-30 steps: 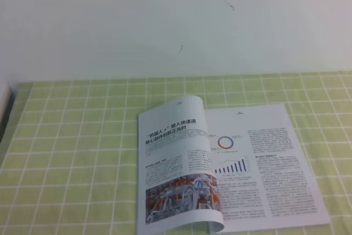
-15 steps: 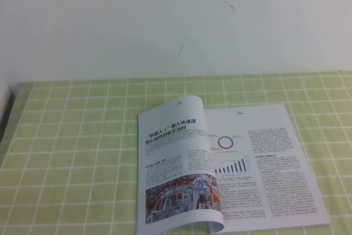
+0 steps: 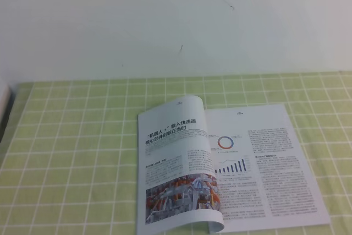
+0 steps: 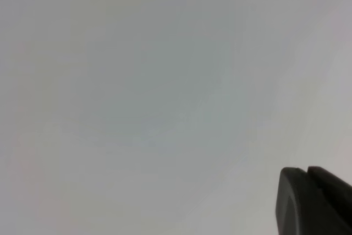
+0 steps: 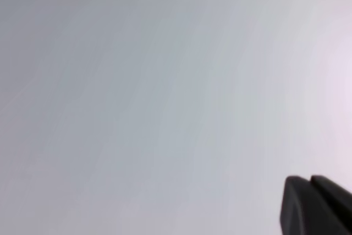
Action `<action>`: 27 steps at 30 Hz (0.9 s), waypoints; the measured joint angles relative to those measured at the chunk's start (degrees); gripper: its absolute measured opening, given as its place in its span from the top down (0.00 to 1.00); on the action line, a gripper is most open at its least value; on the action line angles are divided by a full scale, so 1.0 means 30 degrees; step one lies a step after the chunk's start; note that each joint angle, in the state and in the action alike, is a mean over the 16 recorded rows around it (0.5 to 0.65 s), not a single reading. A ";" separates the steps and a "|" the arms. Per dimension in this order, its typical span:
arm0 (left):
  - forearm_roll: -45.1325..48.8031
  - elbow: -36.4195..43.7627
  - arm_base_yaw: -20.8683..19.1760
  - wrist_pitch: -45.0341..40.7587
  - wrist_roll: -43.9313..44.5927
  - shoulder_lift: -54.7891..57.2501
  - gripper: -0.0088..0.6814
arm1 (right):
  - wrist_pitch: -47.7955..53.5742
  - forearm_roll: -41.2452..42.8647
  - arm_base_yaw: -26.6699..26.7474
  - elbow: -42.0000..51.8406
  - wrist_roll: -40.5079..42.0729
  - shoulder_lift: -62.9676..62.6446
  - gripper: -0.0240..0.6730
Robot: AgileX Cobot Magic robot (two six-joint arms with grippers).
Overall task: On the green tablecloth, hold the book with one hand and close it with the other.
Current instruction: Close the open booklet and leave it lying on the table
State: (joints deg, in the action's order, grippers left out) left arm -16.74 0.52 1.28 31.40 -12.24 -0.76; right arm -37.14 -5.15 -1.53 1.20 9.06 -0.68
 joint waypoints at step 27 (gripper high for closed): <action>0.0038 -1.3970 0.0000 -1.0826 0.8029 0.8061 0.99 | 1.3342 0.0338 -0.0018 -1.6313 -0.2514 1.0345 0.97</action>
State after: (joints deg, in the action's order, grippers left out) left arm -16.63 -41.39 1.28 -1.07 11.85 23.42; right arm 2.89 -4.13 -1.58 -47.74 1.52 30.35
